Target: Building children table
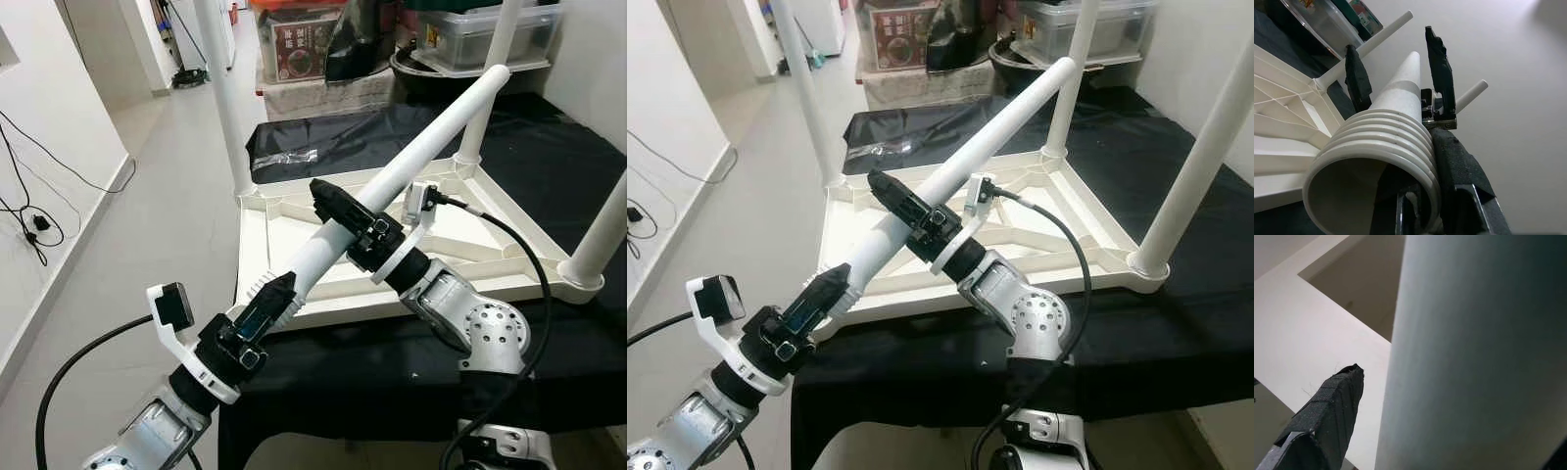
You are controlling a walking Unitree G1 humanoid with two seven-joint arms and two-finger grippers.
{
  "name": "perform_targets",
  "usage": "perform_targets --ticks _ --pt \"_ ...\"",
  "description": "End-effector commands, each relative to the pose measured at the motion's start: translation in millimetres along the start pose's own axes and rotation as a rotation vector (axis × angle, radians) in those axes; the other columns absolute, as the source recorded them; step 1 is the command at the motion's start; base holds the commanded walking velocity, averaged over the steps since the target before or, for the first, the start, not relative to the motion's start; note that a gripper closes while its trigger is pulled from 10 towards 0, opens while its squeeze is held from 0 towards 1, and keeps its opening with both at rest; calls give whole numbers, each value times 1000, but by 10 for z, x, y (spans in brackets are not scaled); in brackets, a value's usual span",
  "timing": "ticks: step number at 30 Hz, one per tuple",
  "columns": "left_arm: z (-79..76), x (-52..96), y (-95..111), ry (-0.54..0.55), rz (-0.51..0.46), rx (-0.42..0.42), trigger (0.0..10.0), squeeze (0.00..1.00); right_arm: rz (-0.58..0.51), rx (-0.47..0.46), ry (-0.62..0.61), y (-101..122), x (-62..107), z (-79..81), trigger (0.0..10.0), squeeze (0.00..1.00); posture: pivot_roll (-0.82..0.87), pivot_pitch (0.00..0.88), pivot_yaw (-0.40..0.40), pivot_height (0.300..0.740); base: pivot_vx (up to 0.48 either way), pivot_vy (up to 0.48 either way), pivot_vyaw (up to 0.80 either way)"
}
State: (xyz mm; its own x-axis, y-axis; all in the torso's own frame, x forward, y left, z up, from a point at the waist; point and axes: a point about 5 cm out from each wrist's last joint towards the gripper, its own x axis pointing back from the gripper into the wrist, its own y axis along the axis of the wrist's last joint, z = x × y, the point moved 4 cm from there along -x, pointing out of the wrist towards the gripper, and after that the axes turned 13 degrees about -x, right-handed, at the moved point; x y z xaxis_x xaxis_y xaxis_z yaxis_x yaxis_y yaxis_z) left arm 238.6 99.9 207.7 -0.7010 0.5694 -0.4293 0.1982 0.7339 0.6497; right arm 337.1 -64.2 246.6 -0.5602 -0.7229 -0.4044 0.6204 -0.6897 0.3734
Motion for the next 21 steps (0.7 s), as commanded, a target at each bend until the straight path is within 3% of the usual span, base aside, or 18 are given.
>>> perform_targets --ticks 1,2,21 --pt "-76 -10 -19 -30 9 5 10000 0 29 -1 15 -52 -49 27 5490 0 -78 59 48 740 0 0 0" --pt "-77 -11 -23 -29 9 7 10000 0 31 -1 18 -51 -51 31 0 0 -78 59 48 740 0 0 0" --pt "-44 7 -36 -18 11 6 10000 0 31 6 21 -35 -29 44 0 0 -95 53 49 740 0 0 0"
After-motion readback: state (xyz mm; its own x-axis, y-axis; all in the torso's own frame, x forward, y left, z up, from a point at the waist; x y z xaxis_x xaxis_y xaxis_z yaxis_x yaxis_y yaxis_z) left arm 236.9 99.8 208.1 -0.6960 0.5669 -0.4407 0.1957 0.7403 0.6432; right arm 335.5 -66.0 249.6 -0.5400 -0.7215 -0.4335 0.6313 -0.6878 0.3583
